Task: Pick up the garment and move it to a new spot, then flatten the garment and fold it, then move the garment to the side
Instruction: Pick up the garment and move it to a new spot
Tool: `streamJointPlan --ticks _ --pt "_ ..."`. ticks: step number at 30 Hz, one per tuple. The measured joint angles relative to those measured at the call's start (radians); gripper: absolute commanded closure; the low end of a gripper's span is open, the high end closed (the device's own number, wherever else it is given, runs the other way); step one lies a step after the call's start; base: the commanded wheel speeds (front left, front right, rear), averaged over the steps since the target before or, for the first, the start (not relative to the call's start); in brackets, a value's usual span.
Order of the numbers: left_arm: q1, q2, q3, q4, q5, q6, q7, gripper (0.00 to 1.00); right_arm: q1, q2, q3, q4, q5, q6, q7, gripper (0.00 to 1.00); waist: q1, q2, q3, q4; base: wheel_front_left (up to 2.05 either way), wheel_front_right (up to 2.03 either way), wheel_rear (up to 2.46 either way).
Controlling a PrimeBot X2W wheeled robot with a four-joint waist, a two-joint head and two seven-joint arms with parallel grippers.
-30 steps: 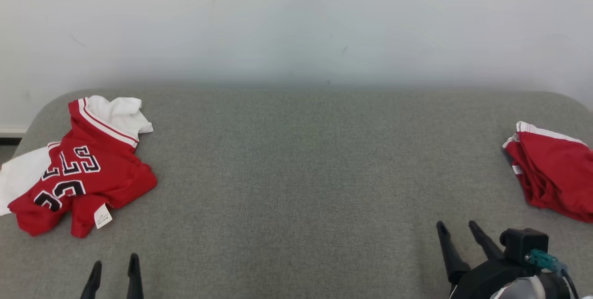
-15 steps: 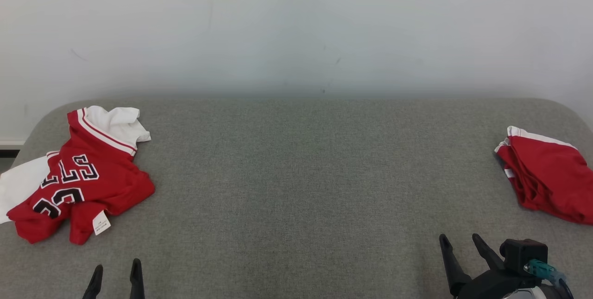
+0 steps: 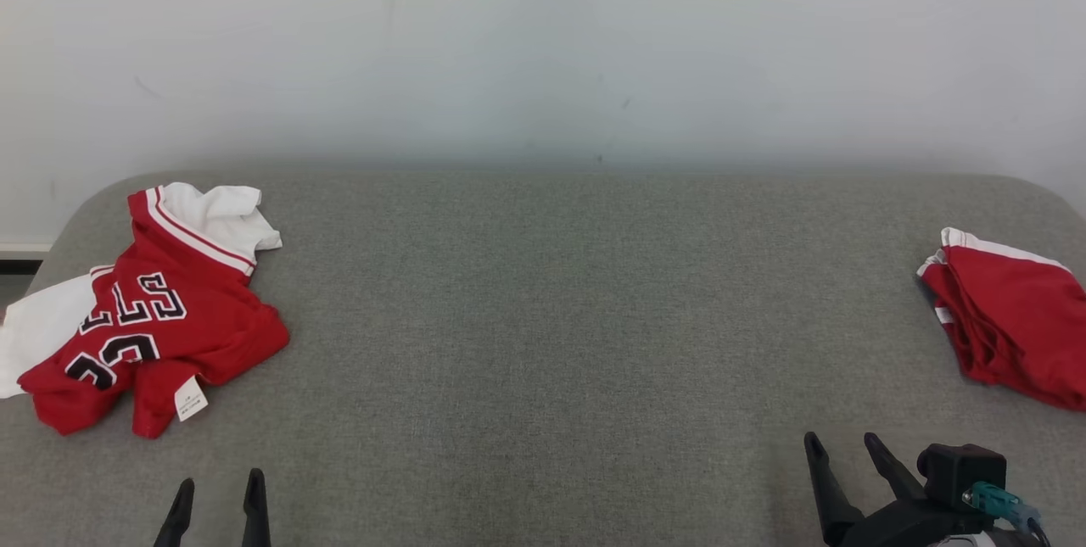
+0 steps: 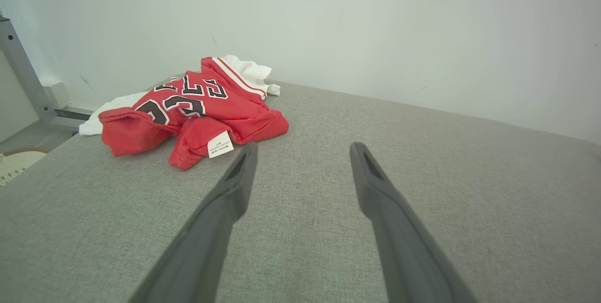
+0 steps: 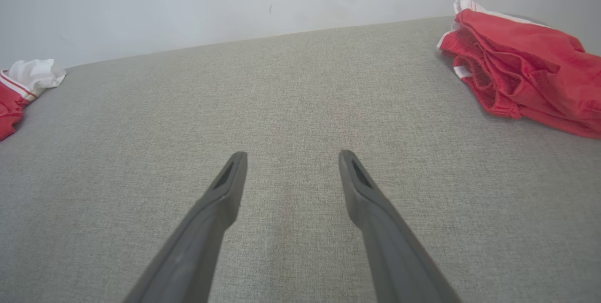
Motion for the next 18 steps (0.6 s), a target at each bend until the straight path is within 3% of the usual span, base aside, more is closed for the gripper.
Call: streamJointPlan --ticks 10,18 --pt "-0.002 0.012 0.01 -0.006 -0.001 0.012 0.001 0.0 0.0 0.0 0.019 0.022 0.017 0.0 -0.019 0.0 0.0 0.0 0.0 0.07 0.0 0.0 0.0" --pt "0.002 0.036 0.02 -0.007 -0.007 0.009 0.004 0.0 0.001 0.001 0.07 0.03 0.044 0.0 -0.007 0.0 0.0 0.0 -0.004 0.198 0.0 0.0 0.0"
